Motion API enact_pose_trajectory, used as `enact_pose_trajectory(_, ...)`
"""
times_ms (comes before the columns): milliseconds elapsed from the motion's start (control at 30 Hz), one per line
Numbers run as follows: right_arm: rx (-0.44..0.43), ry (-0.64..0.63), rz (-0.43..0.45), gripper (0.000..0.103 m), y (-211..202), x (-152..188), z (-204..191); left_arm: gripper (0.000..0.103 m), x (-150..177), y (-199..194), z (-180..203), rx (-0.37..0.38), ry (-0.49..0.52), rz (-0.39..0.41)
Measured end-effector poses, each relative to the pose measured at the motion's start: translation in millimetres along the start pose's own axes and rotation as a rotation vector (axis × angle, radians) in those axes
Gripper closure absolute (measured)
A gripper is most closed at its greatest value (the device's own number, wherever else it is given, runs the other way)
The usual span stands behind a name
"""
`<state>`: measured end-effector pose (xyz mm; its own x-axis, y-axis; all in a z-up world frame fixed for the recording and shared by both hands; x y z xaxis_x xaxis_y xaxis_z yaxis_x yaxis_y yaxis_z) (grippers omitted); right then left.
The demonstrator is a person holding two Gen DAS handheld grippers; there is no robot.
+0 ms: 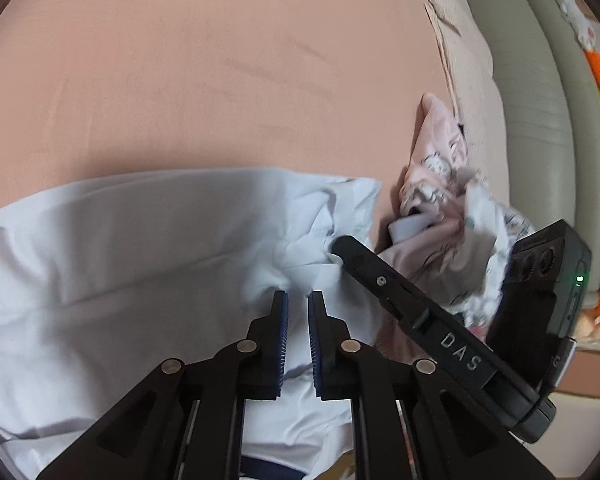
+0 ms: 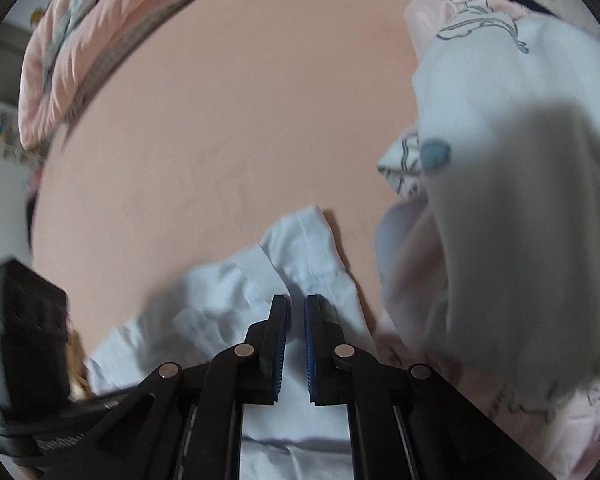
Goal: Fold clothes
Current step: 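Open both tools and withdraw them from the shirt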
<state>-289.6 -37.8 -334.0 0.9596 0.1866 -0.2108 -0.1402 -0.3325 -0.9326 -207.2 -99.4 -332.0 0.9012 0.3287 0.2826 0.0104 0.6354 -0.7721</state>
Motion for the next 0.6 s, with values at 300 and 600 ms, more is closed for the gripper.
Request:
enact_pose_trajectory(300, 0.071, -0.06, -0.07, 0.084, -17.4, 18.9, -12.3, 0.094, 17.7, -16.6, -7.7, -0.142, 0.076, -0.002)
enact_pose_trajectory(600, 0.083, -0.063, -0.01, 0.055, -73.8, 38.3, -28.2, 0.052, 32.8, -75.3, -25.1, -0.09, 0.026, 0.074)
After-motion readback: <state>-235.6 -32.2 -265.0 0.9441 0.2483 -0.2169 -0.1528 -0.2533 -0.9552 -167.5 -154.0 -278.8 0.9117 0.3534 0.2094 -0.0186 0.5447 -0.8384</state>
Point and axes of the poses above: each gripper's, at about its wrist camera, not at the fingertips, and y roughly the way its jaws point, z to its right, x to its underside, the point moved 9 cm from there along y, roughly the way its jaws point, and after that the axes turned 15 degrees about -y, right-handed, at the moved point
